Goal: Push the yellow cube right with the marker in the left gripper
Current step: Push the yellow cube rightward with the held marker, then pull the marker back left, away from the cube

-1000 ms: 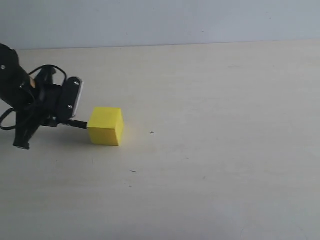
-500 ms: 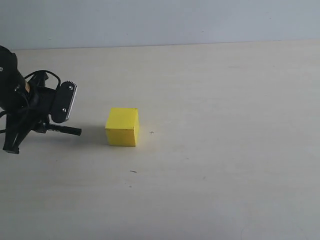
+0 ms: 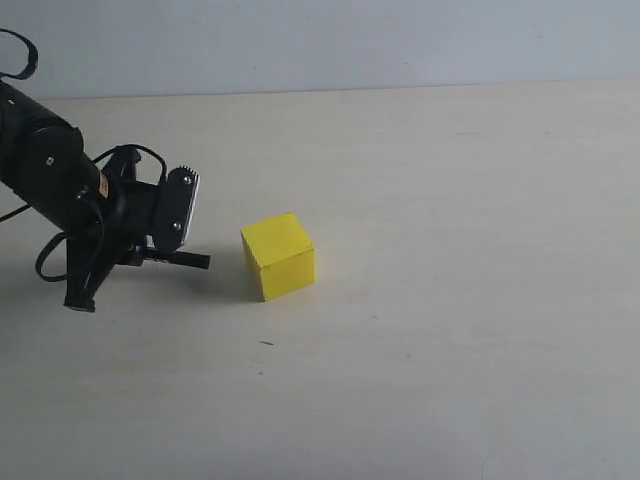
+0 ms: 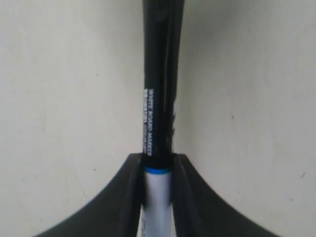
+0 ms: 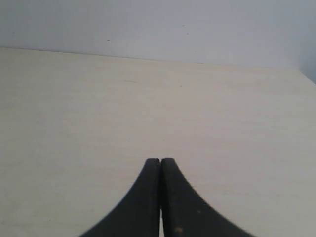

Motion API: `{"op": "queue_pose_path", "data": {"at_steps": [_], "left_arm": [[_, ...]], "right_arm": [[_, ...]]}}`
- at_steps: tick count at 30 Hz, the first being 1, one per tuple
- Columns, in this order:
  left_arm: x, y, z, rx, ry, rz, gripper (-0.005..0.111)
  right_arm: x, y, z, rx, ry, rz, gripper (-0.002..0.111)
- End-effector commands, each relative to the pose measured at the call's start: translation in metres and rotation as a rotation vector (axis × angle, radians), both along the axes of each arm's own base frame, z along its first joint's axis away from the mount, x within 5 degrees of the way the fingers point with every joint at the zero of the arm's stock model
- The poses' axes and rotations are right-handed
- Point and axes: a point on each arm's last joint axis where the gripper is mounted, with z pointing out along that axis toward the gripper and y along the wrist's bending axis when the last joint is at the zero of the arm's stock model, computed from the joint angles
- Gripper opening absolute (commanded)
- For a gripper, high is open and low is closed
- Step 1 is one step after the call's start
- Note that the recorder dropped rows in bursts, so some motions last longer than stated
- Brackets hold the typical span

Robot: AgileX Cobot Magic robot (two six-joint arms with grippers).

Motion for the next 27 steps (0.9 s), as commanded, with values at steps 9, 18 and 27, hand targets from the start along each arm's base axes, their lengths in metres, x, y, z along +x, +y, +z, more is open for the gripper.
{"op": "queue_pose_path", "data": {"at_steps": [9,18,27], "left_arm": [[0.003,-0.031,-0.003,-0.16,-0.093,0.012,0.0],[-0.001,-0.027,0.002,-0.122,-0.063,-0.002,0.0],[-0.02,-0.064,0.003,-0.144,-0.076,-0.12,0.0]], "right_arm": [[0.0,0.0,0.0,-0.005,-0.011,-0.001,0.0],[0.0,0.0,0.0,-0.005,-0.011,-0.001,0.0],[0.0,0.0,0.0,-0.005,-0.011,-0.001,0.0]]}}
